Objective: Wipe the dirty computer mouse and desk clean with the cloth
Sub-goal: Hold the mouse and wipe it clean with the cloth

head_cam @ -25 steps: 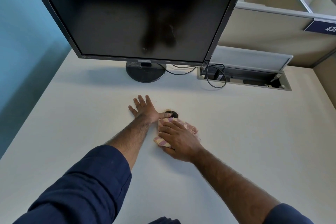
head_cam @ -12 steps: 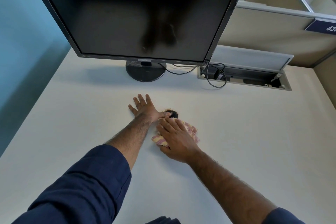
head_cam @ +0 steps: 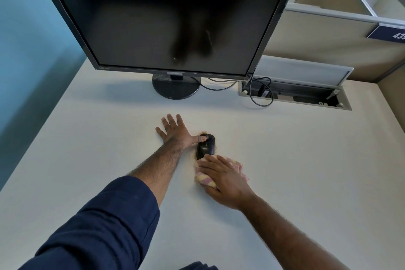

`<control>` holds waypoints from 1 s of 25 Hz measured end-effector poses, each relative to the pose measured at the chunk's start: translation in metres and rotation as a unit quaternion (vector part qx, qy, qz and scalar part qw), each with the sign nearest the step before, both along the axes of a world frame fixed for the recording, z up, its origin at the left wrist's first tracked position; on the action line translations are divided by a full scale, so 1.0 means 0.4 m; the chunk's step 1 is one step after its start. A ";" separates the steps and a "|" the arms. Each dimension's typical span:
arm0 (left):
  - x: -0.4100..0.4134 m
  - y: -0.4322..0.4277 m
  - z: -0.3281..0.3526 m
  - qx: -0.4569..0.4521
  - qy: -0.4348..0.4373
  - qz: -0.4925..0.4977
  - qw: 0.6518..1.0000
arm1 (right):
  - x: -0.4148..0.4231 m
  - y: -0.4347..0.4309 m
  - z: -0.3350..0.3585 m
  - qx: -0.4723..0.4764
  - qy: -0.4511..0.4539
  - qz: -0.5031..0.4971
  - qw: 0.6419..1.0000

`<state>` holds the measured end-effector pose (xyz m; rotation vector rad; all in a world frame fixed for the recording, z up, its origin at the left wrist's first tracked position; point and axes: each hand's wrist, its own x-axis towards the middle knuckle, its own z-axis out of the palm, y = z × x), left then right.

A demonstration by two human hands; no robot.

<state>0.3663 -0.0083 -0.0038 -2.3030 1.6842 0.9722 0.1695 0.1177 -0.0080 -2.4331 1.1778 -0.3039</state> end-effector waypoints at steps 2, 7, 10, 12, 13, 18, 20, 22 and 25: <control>0.002 0.000 -0.001 0.000 0.007 0.002 1.000 | -0.017 -0.006 0.014 0.033 -0.077 -0.076 0.994; 0.001 0.003 -0.008 -0.003 0.002 0.002 1.000 | -0.024 -0.066 0.039 0.032 -0.227 -0.290 0.929; 0.001 0.004 -0.009 -0.006 -0.003 0.001 1.000 | -0.007 -0.088 0.043 -0.013 -0.181 -0.295 0.938; 0.001 0.004 -0.010 -0.006 -0.001 0.002 1.000 | 0.009 -0.083 0.034 -0.005 -0.105 -0.243 0.964; 0.000 0.004 -0.011 -0.006 -0.002 0.002 1.000 | 0.018 -0.073 0.027 -0.002 -0.070 -0.203 0.977; -0.003 0.006 -0.009 -0.009 -0.015 -0.002 1.000 | 0.025 -0.006 0.008 -0.029 -0.037 -0.087 0.995; 0.001 0.007 -0.007 -0.011 -0.001 0.002 1.000 | 0.012 0.016 0.009 -0.017 -0.034 -0.047 0.998; 0.001 0.008 -0.007 -0.013 0.004 0.002 1.000 | -0.005 0.023 0.018 -0.002 -0.062 -0.041 0.997; 0.003 0.007 -0.012 -0.014 0.011 0.005 1.000 | -0.033 -0.010 0.039 0.023 -0.154 -0.182 0.971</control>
